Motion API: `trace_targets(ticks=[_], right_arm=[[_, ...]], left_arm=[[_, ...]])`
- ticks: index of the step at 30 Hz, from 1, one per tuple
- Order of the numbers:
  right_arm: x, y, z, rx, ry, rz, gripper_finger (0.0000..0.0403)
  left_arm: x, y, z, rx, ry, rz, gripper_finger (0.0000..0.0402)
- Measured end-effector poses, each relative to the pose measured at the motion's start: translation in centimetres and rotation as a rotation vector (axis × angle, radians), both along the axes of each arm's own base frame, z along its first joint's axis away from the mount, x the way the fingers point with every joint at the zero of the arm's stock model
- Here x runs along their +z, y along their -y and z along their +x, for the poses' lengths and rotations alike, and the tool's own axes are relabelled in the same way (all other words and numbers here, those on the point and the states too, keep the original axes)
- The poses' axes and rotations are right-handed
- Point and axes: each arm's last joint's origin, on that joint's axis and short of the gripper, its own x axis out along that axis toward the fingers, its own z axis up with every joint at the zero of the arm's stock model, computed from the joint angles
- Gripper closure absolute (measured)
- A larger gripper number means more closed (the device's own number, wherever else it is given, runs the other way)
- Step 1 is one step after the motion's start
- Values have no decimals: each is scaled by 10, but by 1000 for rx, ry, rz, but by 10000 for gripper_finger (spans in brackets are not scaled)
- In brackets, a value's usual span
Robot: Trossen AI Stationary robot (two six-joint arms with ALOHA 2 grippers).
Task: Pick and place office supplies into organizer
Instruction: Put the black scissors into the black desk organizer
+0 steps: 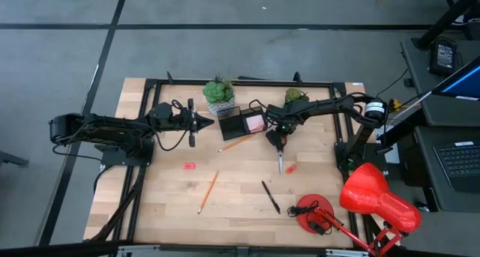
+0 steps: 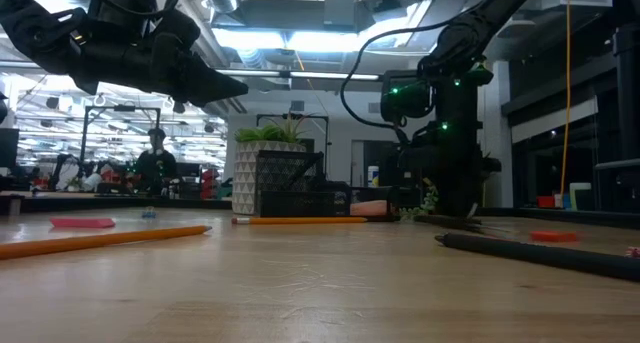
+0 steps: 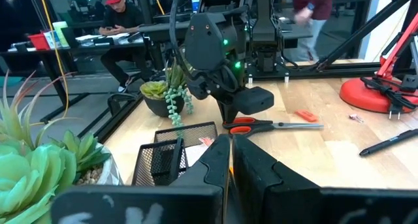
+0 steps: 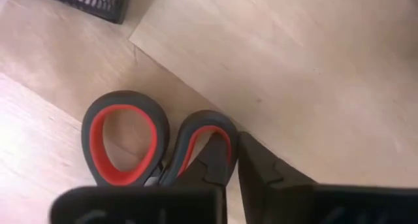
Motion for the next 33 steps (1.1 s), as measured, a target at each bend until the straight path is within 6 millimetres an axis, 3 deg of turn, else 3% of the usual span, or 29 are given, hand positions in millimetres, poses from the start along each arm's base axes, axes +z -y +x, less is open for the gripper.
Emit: trace_targets(ticks=[9, 15, 26, 33], right_arm=[[1, -2, 1, -36, 4, -6, 390], [13, -8, 0, -23, 22, -115, 391], [64, -12, -13, -57, 155, -269, 392], [99, -29, -21, -36, 248, -441, 392]], left_arm=[[0, 0, 0, 0, 0, 0, 386], [0, 0, 0, 0, 0, 1, 386], [1, 0, 0, 0, 13, 6, 385], [3, 0, 0, 2, 31, -4, 370]])
